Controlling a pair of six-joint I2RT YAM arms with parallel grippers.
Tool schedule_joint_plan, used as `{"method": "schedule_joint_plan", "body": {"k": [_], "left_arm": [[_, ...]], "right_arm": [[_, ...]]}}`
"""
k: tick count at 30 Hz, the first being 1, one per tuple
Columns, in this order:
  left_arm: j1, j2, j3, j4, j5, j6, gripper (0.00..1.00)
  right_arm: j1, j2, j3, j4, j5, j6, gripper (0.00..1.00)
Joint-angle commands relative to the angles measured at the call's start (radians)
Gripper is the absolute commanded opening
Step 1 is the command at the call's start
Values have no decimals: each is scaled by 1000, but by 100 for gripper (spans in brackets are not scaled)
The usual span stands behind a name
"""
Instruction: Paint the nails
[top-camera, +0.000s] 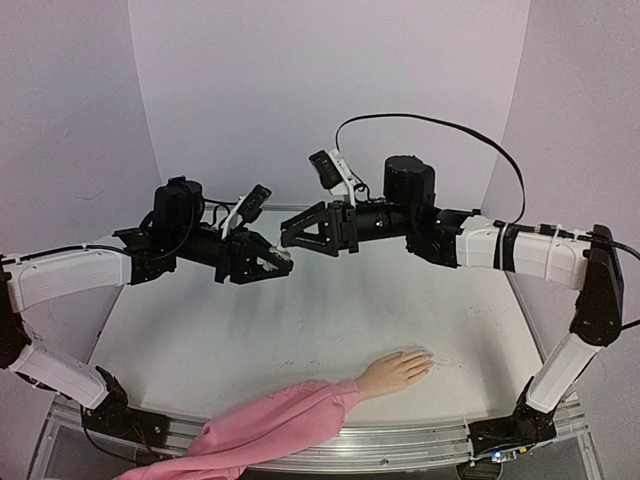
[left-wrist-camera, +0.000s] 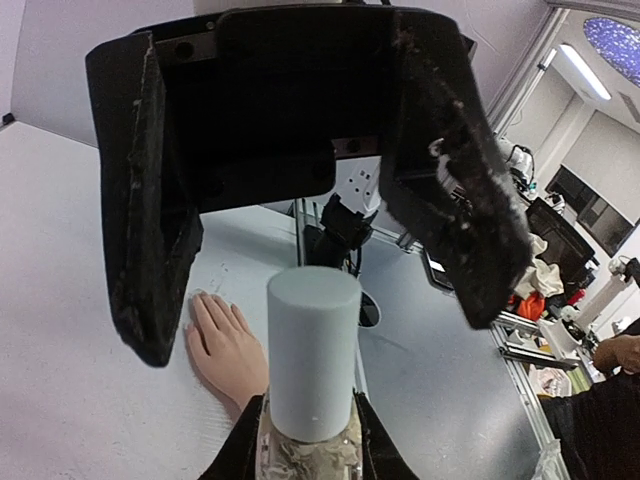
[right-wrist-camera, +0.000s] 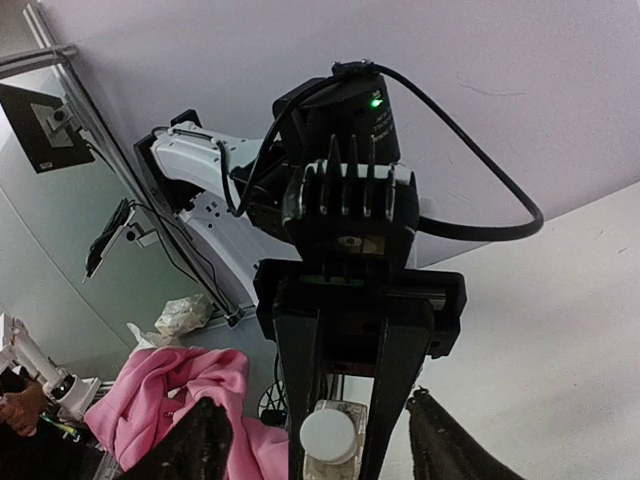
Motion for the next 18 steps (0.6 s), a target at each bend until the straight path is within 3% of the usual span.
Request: {"method": "schedule_joint_plan", "body": {"k": [1, 18], "left_arm": [[3, 10, 65, 42, 104, -36, 0], [2, 33, 72, 43, 118, -25, 0]], "right_arm": [[13, 32, 40, 109, -99, 31, 52], [38, 80, 62, 169, -115, 78, 6]]}}
